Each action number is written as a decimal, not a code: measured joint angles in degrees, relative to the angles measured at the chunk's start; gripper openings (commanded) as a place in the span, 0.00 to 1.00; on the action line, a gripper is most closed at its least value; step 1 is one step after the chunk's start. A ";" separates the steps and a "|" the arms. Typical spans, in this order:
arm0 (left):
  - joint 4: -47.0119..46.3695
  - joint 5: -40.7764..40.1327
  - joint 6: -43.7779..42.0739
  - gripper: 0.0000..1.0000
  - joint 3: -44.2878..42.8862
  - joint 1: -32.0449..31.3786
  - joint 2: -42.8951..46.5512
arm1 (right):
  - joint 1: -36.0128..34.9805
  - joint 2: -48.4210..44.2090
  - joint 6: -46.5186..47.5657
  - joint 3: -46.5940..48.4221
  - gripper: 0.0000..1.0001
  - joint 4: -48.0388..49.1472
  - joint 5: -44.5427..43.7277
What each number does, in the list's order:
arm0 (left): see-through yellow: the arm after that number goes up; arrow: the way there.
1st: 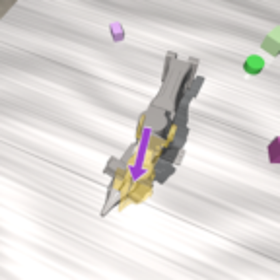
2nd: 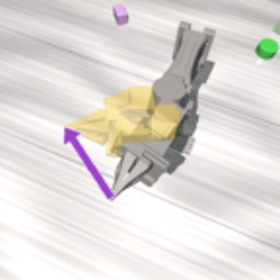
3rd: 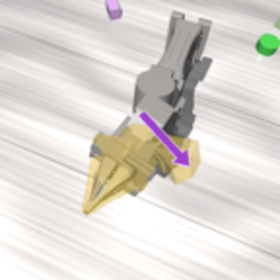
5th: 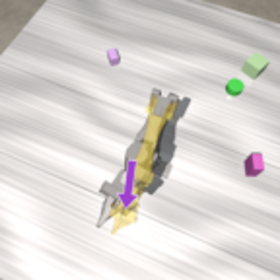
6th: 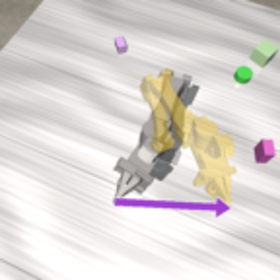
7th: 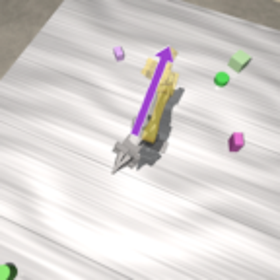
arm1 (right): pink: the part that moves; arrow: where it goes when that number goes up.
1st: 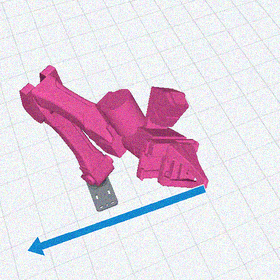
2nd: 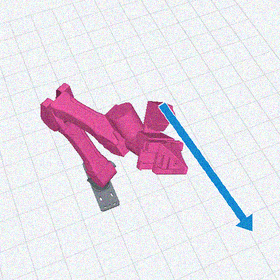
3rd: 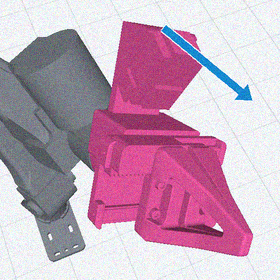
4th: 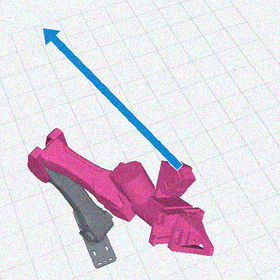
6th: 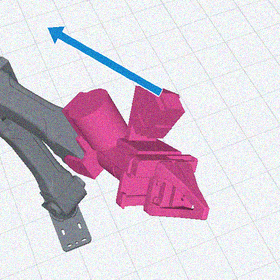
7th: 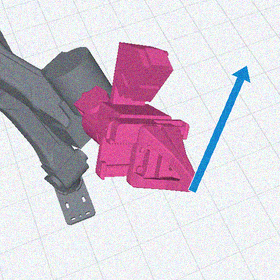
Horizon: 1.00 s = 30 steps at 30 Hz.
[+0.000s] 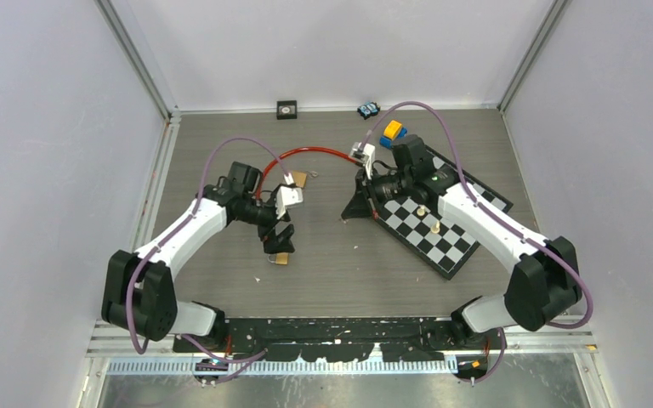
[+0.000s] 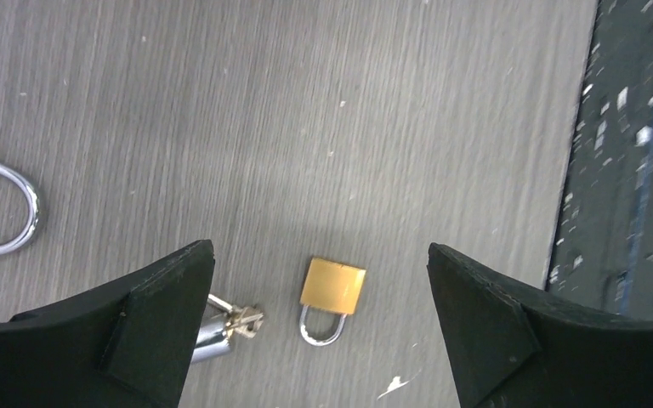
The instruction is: Unlock with the key
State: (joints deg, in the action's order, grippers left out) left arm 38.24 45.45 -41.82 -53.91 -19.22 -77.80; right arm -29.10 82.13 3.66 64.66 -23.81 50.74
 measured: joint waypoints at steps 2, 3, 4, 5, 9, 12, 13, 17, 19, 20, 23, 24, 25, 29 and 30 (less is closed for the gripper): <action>0.70 -2.16 -3.72 0.96 0.76 -0.13 -0.50 | 0.39 -1.29 0.61 -0.02 0.01 -0.13 -0.35; 0.94 -3.19 -5.49 0.95 1.20 -0.22 -0.81 | 0.50 -1.68 0.81 -0.04 0.01 -0.15 -0.52; 1.16 -4.46 -7.50 0.95 1.79 -0.26 -1.11 | 0.68 -1.88 0.94 -0.09 0.01 -0.17 -0.63; 1.38 -5.42 -9.27 0.95 2.27 -0.31 -1.33 | 0.74 -1.88 1.05 -0.13 0.01 -0.22 -0.70; 1.79 -9.16 -16.13 0.98 4.15 -1.22 -1.70 | 0.83 -1.86 1.49 -0.92 0.01 -0.70 -0.90; 1.75 -11.23 -20.61 0.98 5.14 -2.82 -1.70 | 0.98 -1.86 1.86 -0.96 0.01 -0.90 -0.92; 1.70 -11.65 -21.73 0.98 5.35 -3.19 -1.73 | 1.07 -1.86 1.95 -0.96 0.01 -0.90 -0.92; 1.05 -14.64 -24.85 0.91 6.14 -5.29 -3.15 | 1.27 -1.86 2.12 -1.16 0.01 -0.92 -0.85; 0.74 -15.98 -25.42 0.85 6.43 -6.21 -4.39 | 1.44 -1.86 2.16 -1.40 0.01 -0.94 -0.74; 0.61 -16.59 -25.68 0.83 6.51 -6.56 -5.11 | 1.51 -1.86 2.19 -1.57 0.01 -0.96 -0.72; -0.24 -18.45 -25.62 0.78 6.86 -7.43 -6.34 | 1.66 -1.86 2.25 -1.88 0.01 -1.11 -0.68; -0.57 -18.99 -25.49 0.76 7.10 -7.65 -6.43 | 1.75 -1.86 2.25 -1.92 0.01 -1.16 -0.68; -1.01 -19.39 -25.22 0.74 7.37 -7.87 -6.43 | 1.84 -1.86 2.25 -1.95 0.01 -1.14 -0.68; -2.25 -21.27 -24.24 0.68 8.74 -8.68 -6.43 | 1.90 -1.86 2.25 -1.97 0.01 -1.11 -0.66; -2.51 -21.66 -24.06 0.67 9.14 -8.87 -6.43 | 1.90 -1.86 2.25 -1.97 0.01 -1.11 -0.66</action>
State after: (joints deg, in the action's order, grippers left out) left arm 35.73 23.79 -65.89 -44.77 -28.10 -84.23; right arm -27.20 80.27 5.91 62.70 -24.93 50.09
